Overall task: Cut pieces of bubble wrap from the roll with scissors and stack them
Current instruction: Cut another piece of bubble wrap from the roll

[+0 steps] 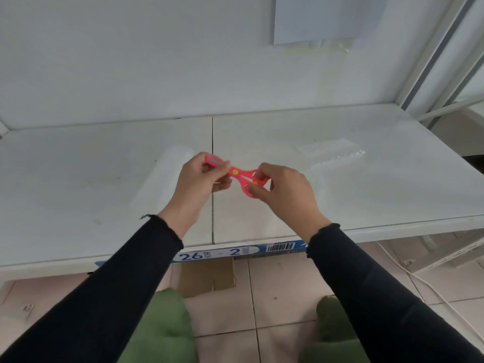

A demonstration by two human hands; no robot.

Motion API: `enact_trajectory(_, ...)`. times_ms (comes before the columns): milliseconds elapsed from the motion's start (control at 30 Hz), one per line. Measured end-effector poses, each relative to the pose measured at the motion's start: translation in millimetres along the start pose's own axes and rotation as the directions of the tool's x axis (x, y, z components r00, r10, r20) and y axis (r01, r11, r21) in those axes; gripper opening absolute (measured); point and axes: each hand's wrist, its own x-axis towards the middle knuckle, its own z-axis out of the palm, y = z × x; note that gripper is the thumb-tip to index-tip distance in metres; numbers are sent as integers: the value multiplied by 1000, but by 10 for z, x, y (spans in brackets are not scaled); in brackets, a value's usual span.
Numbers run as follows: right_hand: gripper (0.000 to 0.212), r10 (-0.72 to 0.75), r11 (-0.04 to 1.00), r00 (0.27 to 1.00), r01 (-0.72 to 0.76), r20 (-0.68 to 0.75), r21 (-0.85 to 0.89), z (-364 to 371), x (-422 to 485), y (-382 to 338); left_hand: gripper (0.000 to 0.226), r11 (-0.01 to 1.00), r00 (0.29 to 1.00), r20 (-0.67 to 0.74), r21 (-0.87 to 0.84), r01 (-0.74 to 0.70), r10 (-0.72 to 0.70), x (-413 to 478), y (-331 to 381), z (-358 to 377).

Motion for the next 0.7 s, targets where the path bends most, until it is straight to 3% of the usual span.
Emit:
enact_trajectory(167,25,-58,997,987,66,153,-49,341,-130,-52,21,994,993,-80,66,92,-86,-32,-317,-247)
enact_trajectory(267,28,-51,990,987,70,154,-122,552,-203,-71,29,955,991,-126,287,79,-44,30,-497,-321)
enact_trajectory(367,29,-31,990,995,44,94,-137,649,-243,-51,34,760,987,-131,650,15,93,109,-610,-365)
enact_trajectory(533,21,41,999,993,-44,111,24,532,-211,60,42,378,967,-13,922,-87,255,157,-669,-349)
enact_trajectory(600,17,114,989,993,-117,39,91,351,-135,186,40,315,933,68,930,-187,353,165,-605,-211)
enact_trajectory(700,13,269,959,959,-258,-89,120,16,-49,523,33,313,881,209,879,-359,424,184,-505,179)
